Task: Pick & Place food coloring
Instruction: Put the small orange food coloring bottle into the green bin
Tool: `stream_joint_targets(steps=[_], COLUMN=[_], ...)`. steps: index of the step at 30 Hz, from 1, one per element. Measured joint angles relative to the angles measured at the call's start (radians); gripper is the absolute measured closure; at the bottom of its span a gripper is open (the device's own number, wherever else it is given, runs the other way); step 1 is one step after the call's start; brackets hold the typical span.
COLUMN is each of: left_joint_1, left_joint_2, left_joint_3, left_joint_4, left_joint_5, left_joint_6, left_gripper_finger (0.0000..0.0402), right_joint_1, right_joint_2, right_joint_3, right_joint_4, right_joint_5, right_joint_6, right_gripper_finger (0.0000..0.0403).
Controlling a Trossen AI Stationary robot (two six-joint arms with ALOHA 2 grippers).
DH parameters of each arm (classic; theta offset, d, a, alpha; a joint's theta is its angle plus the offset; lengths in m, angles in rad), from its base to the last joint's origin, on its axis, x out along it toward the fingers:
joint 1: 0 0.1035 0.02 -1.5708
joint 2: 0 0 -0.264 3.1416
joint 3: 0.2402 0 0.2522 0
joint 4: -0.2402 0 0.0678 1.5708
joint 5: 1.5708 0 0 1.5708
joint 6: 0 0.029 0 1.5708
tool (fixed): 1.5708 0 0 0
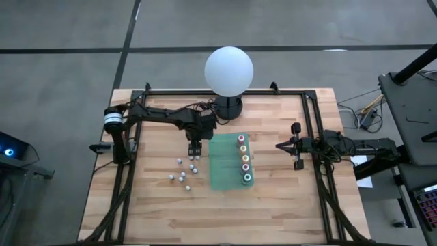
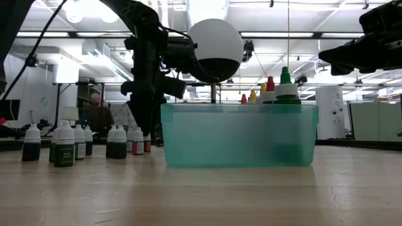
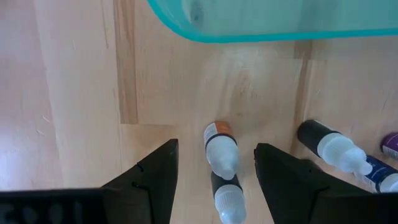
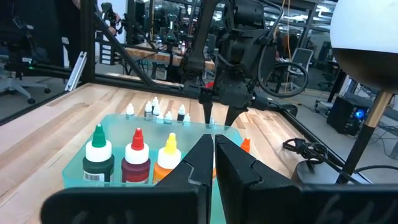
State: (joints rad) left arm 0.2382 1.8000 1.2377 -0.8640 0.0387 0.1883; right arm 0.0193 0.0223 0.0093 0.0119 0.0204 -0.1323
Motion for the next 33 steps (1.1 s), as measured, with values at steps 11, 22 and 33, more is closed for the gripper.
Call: stream_joint_targets(steps=[11, 22, 33], left_joint_1=[0.000, 0.000, 0.000], left_joint_2=[0.000, 0.000, 0.000], left_joint_3=[-0.024, -0.032, -0.032], left_joint_4=[0.020, 0.044, 0.045], left_joint_5=[-0.003, -0.003, -0.001], left_joint_6=[-0.001, -0.001, -0.001], left_gripper_finger=[0.0247, 0.0278, 0.0315], right_joint_1=[0.000, 0.000, 0.000], right_joint_2=[0.000, 0.000, 0.000], right_joint_3=[0.000, 0.000, 0.000], right_joint_4=[0.000, 0.000, 0.000], right_joint_5=[0.000, 0.000, 0.000], right_joint_6=[-0.001, -0.001, 0.000], right_gripper_finger=[0.0394, 0.0394, 0.0394])
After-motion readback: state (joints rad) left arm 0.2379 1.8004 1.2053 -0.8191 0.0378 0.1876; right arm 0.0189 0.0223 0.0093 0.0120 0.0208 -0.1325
